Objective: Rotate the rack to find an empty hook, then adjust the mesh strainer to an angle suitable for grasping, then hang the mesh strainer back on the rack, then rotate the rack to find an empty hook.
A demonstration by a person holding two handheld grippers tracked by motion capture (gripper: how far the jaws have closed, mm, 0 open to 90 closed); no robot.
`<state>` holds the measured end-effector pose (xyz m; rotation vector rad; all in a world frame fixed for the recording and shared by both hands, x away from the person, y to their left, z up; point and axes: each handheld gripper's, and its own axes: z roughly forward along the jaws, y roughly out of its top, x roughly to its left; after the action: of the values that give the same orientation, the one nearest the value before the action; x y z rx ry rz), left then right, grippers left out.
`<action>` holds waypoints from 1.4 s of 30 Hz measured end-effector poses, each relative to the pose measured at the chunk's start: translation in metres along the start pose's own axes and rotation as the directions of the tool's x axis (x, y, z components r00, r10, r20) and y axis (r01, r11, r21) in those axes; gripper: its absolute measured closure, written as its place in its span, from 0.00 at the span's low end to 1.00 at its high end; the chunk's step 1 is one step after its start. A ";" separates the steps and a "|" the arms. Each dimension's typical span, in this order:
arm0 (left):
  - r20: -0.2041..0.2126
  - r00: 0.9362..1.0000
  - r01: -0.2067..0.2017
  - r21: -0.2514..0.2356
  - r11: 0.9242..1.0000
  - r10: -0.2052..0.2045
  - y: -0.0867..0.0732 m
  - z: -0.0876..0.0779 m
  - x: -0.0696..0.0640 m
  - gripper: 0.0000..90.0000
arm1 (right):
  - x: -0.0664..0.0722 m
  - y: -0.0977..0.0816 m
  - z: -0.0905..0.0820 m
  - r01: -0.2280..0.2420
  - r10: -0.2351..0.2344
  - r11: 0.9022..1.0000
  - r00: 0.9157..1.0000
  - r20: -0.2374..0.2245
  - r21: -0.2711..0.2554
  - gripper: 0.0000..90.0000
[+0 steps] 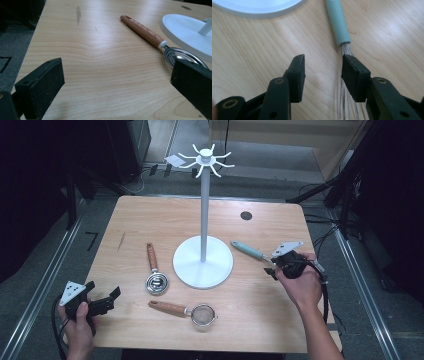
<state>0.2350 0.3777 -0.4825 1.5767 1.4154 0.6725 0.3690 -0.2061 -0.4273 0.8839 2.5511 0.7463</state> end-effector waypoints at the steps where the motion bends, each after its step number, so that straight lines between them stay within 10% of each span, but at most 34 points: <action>1: 0.000 1.000 0.000 0.000 1.000 0.000 0.000 0.000 0.000 0.00 | 0.000 0.000 0.000 0.000 0.000 1.000 1.000 0.000 0.000 0.62; 15: -0.001 1.000 0.006 0.000 1.000 -0.006 0.000 0.000 0.000 0.00 | -0.016 0.035 0.015 0.050 -0.050 0.994 0.999 -0.007 0.095 0.55; 26: 0.001 1.000 0.006 -0.001 1.000 -0.006 0.000 0.000 0.001 0.00 | -0.027 0.061 0.037 0.104 -0.101 0.967 0.995 -0.025 0.231 0.47; 42: 0.000 1.000 0.005 -0.001 1.000 -0.005 0.000 0.000 0.000 0.00 | -0.036 0.064 0.062 0.059 -0.050 0.952 0.998 -0.037 0.302 0.50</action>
<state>0.2350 0.3781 -0.4827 1.5715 1.4181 0.6699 0.4546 -0.1638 -0.4352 0.8935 2.7497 0.3567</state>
